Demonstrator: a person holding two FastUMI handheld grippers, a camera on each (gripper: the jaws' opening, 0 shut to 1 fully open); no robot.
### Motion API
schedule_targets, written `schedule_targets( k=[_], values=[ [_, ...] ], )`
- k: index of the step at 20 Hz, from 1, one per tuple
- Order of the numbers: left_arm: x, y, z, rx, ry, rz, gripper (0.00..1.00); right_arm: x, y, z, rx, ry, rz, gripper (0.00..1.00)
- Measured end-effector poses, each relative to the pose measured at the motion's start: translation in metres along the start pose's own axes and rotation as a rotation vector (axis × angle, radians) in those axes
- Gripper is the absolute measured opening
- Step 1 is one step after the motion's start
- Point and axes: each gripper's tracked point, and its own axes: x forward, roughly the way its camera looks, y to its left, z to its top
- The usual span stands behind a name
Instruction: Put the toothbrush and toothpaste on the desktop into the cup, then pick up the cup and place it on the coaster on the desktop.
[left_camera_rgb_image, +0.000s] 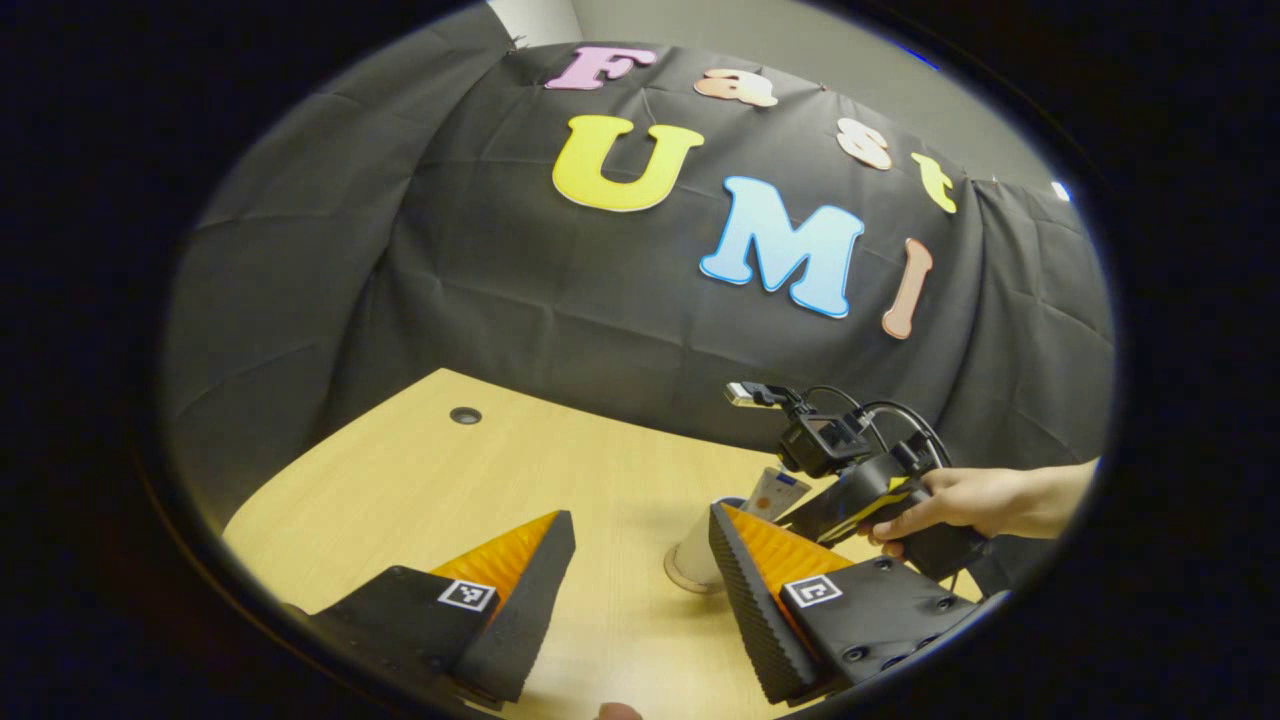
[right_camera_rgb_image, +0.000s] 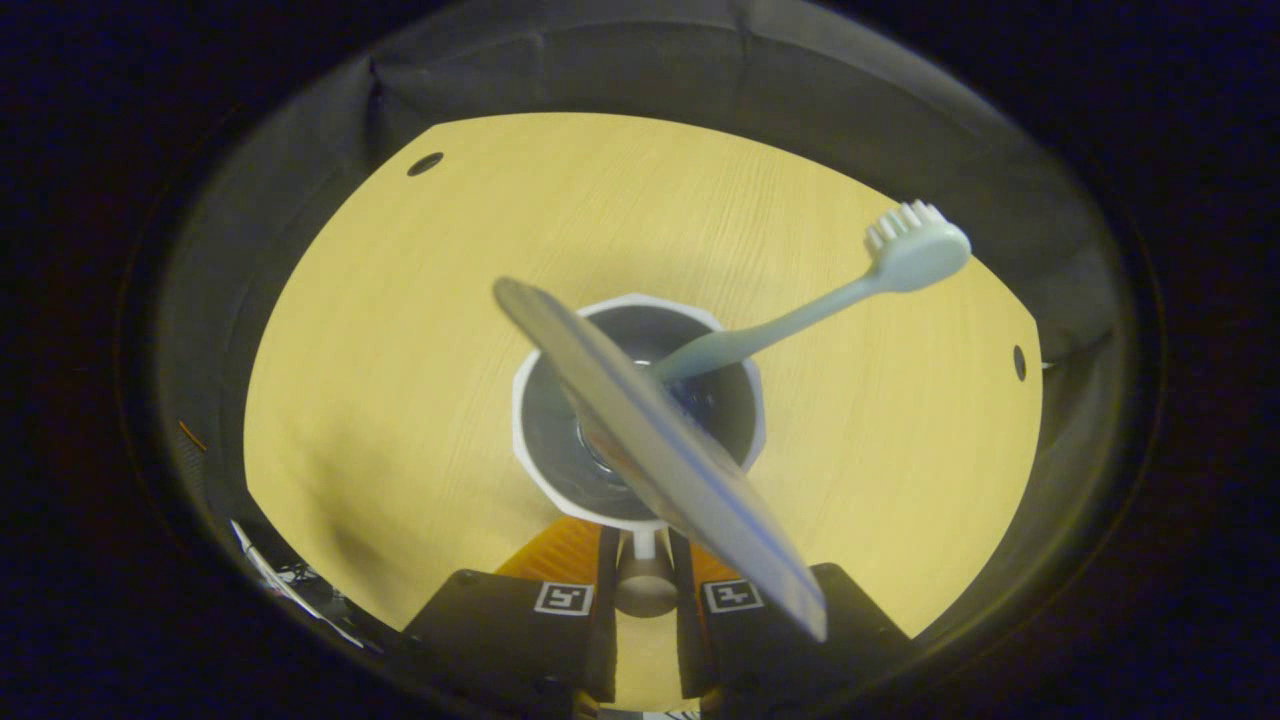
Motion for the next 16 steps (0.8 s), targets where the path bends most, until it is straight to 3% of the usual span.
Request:
schedule_targets(
  k=[3, 4, 6, 8, 13, 16],
  values=[
    [0.003, -0.003, -0.001, -0.003, 0.001, -0.008, 0.89, 0.003, -0.002, 0.003, 0.008, 0.002, 0.003, 0.27],
    [0.003, -0.004, 0.0, -0.004, -0.001, -0.011, 0.89, 0.001, -0.005, 0.004, 0.009, 0.007, 0.004, 0.22],
    [0.004, -0.007, 0.001, -0.003, -0.001, -0.016, 0.89, 0.002, -0.005, 0.007, -0.002, 0.005, 0.004, 0.21],
    [0.004, -0.007, 0.0, -0.002, -0.002, -0.018, 0.89, -0.004, -0.002, 0.006, -0.01, 0.004, -0.002, 0.34],
    [0.004, -0.012, 0.002, 0.003, -0.007, -0.018, 0.89, -0.025, -0.015, 0.004, -0.005, -0.022, 0.003, 0.4],
    [0.005, -0.021, 0.003, 0.006, -0.008, -0.023, 0.89, -0.042, -0.02, 0.004, 0.004, -0.057, 0.016, 0.57]
  ],
)
